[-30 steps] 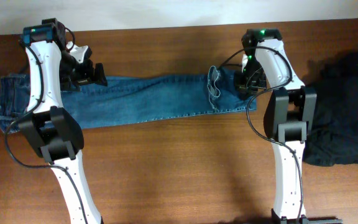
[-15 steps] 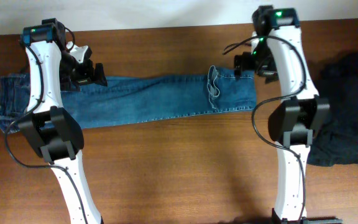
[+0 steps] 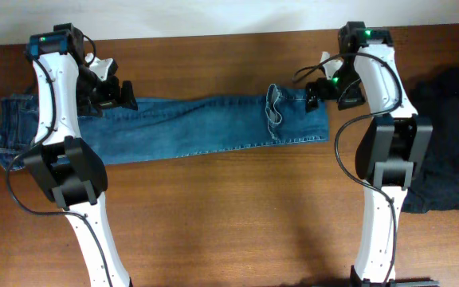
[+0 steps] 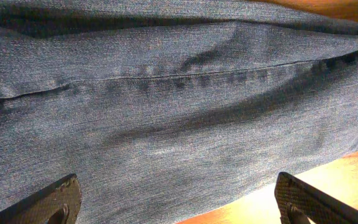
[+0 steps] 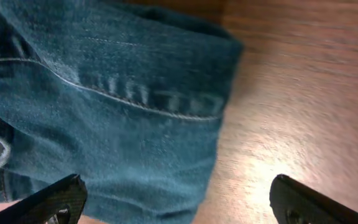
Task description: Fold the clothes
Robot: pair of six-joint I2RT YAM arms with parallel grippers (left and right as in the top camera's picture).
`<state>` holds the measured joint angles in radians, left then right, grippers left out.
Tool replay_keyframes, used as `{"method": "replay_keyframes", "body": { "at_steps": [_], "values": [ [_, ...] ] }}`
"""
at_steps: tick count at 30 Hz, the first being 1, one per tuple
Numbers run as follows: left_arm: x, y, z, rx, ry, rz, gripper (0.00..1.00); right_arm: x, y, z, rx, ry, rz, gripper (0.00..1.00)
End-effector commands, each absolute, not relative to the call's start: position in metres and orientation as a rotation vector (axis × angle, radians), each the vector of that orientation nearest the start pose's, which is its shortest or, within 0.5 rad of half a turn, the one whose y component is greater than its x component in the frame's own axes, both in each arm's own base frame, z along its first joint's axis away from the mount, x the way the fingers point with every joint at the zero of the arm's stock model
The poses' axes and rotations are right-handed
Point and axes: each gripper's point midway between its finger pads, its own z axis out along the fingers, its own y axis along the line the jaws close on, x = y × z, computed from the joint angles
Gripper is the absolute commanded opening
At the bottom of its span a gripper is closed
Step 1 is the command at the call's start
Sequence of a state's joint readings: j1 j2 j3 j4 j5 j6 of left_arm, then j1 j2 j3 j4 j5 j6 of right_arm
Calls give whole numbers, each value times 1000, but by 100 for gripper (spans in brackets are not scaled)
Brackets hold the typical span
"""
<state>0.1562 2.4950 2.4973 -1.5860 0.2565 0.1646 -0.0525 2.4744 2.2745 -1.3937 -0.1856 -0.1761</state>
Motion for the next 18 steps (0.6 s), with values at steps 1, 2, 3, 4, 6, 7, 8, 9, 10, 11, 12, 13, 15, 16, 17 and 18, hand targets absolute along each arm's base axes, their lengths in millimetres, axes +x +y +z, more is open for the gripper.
{"method": "replay_keyframes", "body": {
  "at_steps": [1,2,3,4,6,7,8,9,10,11,12,13,15,16,17,18],
  "values": [
    [472,29,95,35,3087,-397,99,474,16,35,-252,3111,357,99],
    [472,29,95,35,3087,-397,99,474,15,33,-251,3109,356,99],
    [472,29,95,35,3087,-397,99,475,15,29,-251,3108,356,99],
    [472,29,95,35,3087,-397,99,475,16,26,-252,3108,358,99],
    [472,29,95,35,3086,-397,99,474,16,23,-252,3109,363,99],
    [472,29,95,35,3086,-397,99,474,16,21,-252,3108,363,99],
    [472,29,95,36,3086,-397,99,474,17,20,-251,3109,365,99],
    [472,29,95,35,3087,-397,99,473,18,17,-251,3108,378,99],
    [472,29,95,35,3088,-397,99,473,18,16,-247,3107,389,99],
    [472,29,95,35,3089,-397,99,473,20,14,-242,3104,415,99],
    [472,29,95,35,3089,-398,99,472,22,14,-239,3100,442,99],
    [472,29,95,35,3089,-398,99,472,23,13,-235,3097,458,99],
    [472,29,95,35,3089,-398,99,472,26,13,-229,3088,502,99],
    [472,29,95,35,3089,-398,99,472,27,13,-228,3085,513,99],
    [472,29,95,35,3089,-398,99,472,28,13,-228,3083,520,99],
    [472,29,95,35,3089,-398,99,472,29,14,-228,3080,531,100]
  ]
}}
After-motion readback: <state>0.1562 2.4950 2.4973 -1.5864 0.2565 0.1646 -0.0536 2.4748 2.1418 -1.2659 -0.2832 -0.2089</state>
